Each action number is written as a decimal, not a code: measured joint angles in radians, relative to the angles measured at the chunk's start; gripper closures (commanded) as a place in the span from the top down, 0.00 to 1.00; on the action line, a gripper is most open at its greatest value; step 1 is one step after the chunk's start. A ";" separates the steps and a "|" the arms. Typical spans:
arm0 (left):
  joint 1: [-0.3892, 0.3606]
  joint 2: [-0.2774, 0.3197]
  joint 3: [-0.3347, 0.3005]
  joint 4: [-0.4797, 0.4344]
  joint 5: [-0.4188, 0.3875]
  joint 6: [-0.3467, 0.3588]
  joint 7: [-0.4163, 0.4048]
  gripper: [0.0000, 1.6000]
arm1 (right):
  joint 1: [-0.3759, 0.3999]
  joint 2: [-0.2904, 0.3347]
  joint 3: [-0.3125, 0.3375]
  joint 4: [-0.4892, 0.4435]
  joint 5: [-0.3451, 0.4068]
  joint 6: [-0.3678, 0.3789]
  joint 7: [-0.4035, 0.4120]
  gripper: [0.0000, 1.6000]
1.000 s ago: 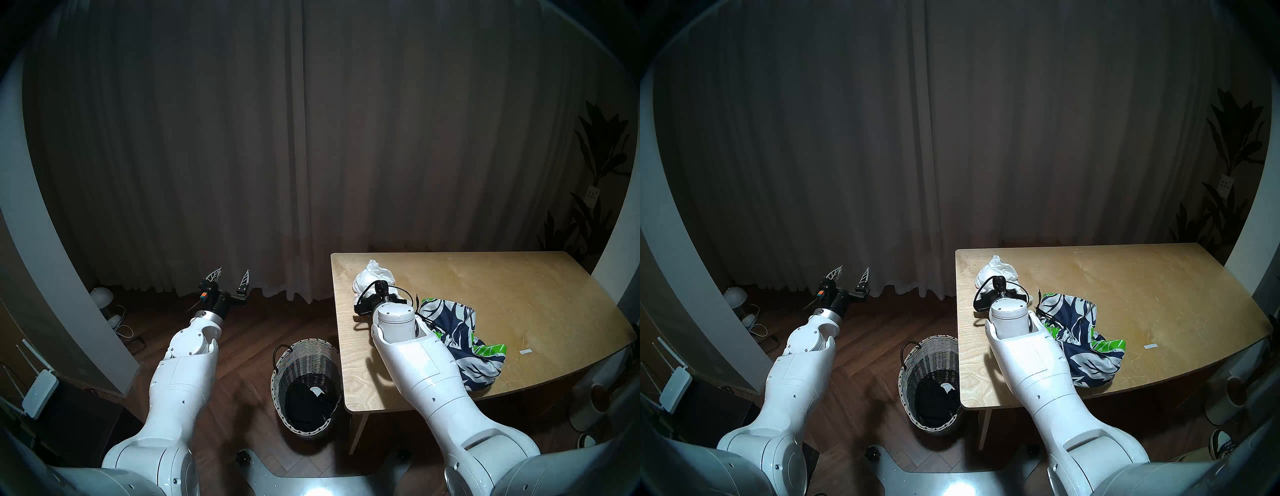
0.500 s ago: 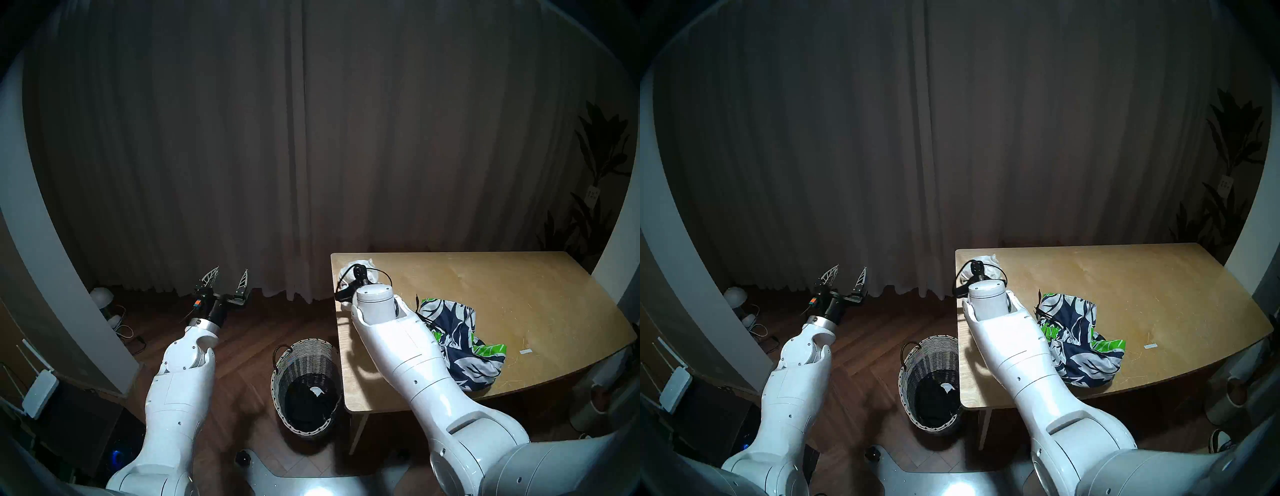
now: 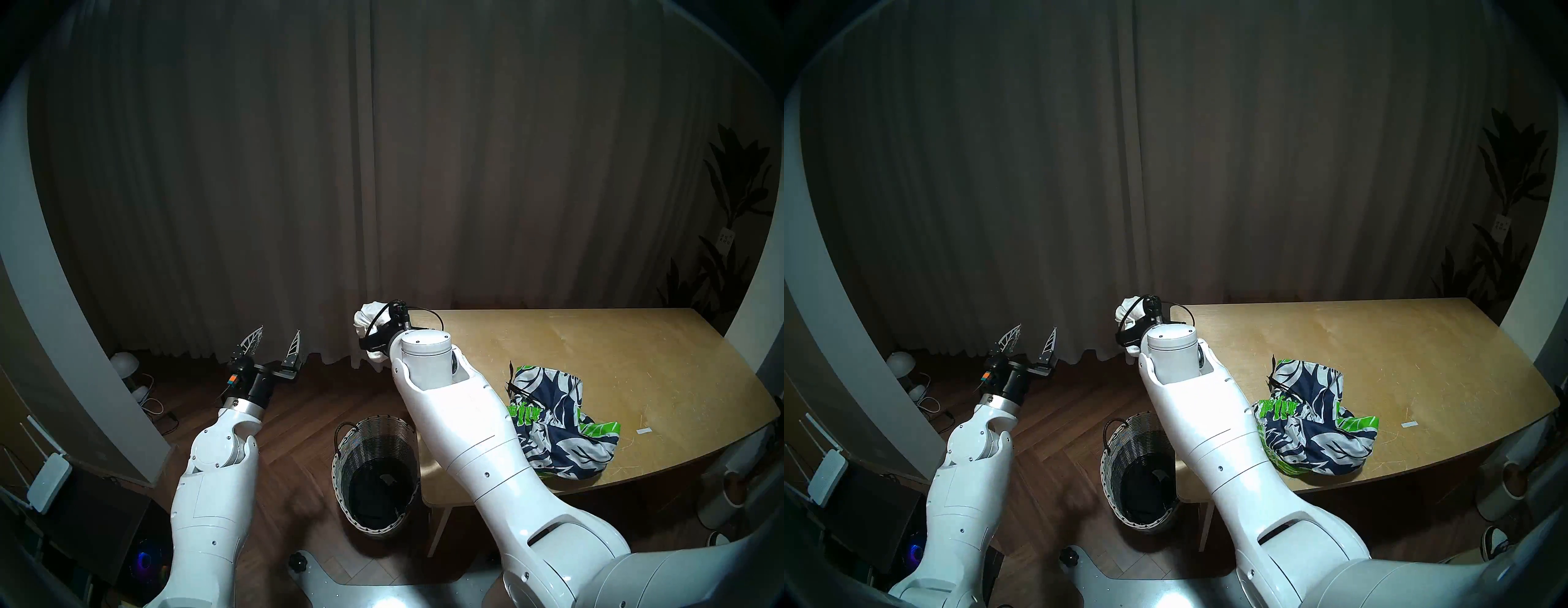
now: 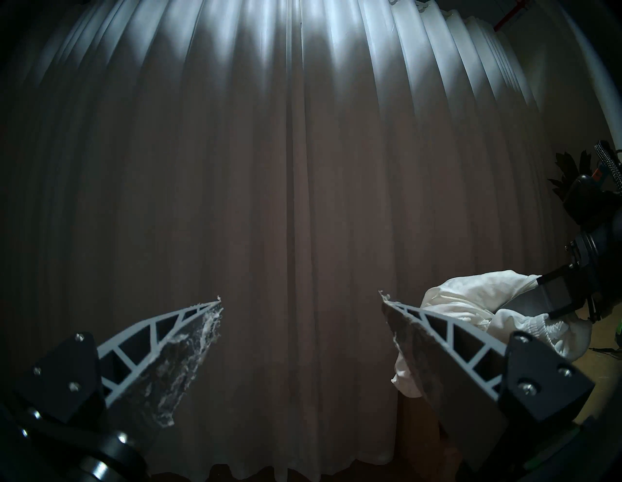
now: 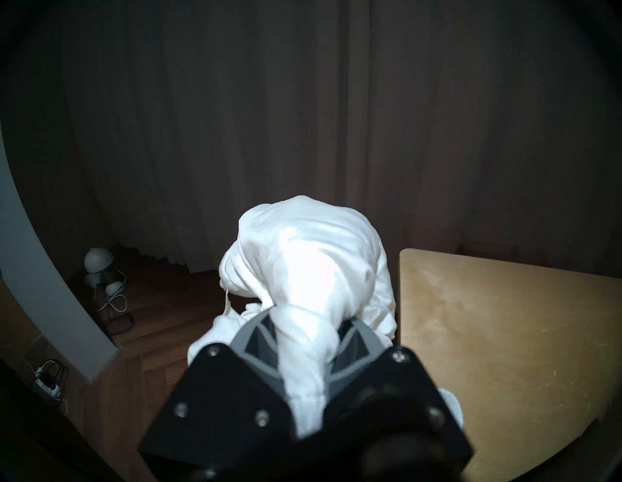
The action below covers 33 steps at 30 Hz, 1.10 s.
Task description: Toss clothes into the laundry hamper
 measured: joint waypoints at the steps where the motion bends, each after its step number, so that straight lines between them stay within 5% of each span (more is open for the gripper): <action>1: 0.009 -0.001 -0.002 -0.015 -0.002 0.009 -0.001 1.00 | -0.012 0.002 -0.008 -0.014 0.005 0.015 -0.003 0.00; 16: 0.119 -0.021 -0.020 -0.212 -0.016 0.212 0.014 1.00 | -0.154 0.067 -0.169 -0.121 0.068 0.139 -0.155 0.00; 22: 0.161 -0.029 -0.023 -0.300 0.003 0.317 0.047 1.00 | -0.137 0.058 -0.217 0.027 0.099 0.096 -0.223 0.00; 33: 0.184 -0.038 -0.024 -0.339 0.024 0.371 0.070 1.00 | -0.045 0.005 -0.262 0.245 0.116 0.030 -0.231 0.00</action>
